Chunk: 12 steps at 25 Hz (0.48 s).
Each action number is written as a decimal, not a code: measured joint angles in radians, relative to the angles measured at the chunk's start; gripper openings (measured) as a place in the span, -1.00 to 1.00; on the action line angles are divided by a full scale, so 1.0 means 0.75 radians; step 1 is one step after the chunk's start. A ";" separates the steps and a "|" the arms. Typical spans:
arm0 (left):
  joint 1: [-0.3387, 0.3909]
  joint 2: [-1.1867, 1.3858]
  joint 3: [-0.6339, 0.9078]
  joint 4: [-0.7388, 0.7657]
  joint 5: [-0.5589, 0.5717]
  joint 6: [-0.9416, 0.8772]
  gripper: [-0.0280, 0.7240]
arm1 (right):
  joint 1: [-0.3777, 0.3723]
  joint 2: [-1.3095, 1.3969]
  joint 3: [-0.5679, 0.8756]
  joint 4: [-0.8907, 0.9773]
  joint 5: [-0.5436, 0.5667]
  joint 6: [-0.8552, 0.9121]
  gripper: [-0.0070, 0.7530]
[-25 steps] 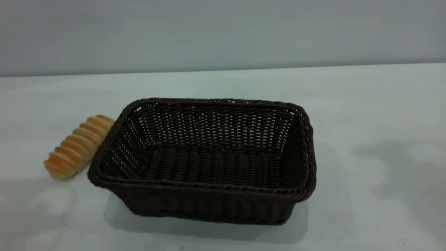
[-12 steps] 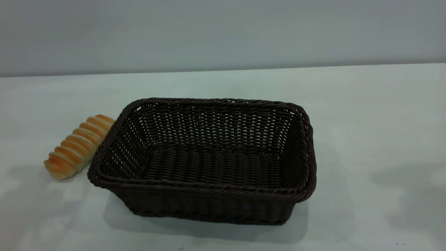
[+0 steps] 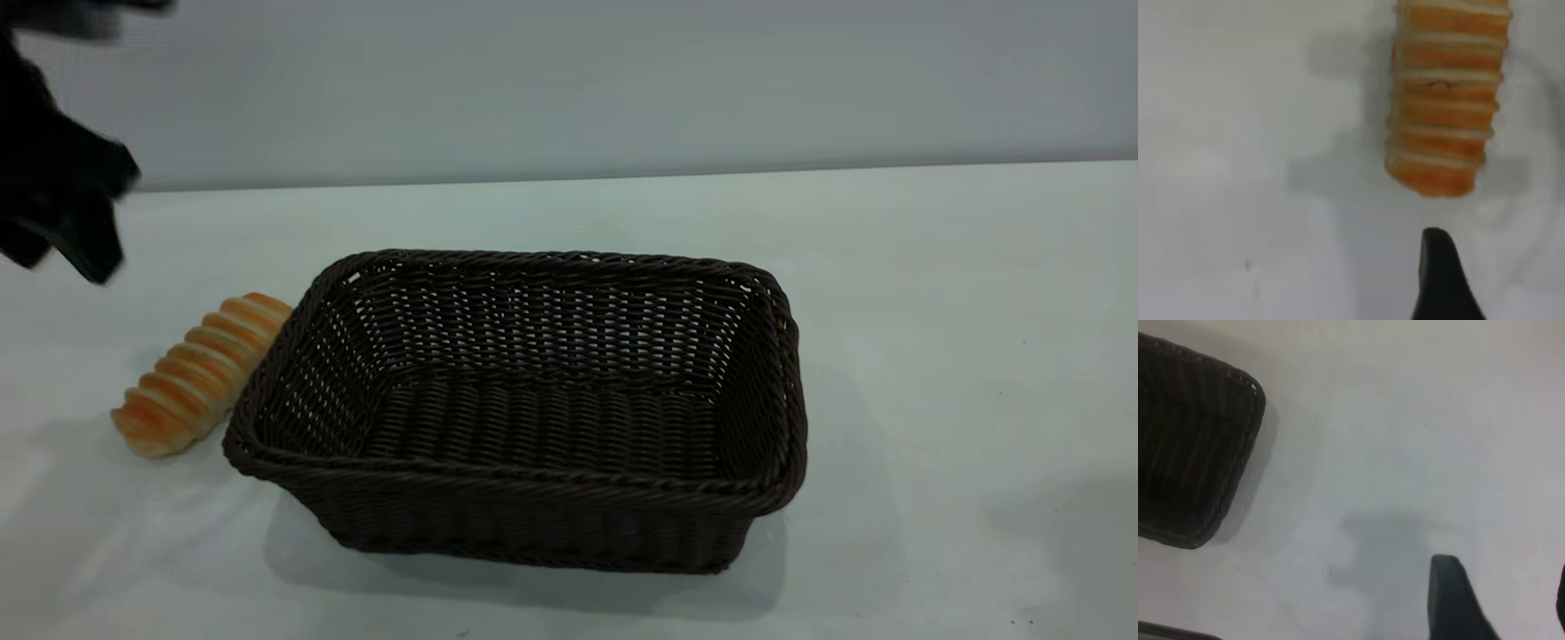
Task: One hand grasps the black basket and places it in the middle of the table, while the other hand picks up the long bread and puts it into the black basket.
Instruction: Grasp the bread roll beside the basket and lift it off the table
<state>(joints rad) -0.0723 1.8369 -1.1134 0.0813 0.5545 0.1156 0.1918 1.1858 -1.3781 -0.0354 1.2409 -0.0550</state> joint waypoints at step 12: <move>0.000 0.315 -0.006 0.001 -0.388 0.106 0.35 | 0.000 -0.004 0.000 0.025 0.000 0.000 0.04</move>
<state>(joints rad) -0.0723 2.0730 -1.1175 0.0822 0.2636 0.1950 0.1918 1.1828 -1.3781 -0.0170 1.2409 -0.0550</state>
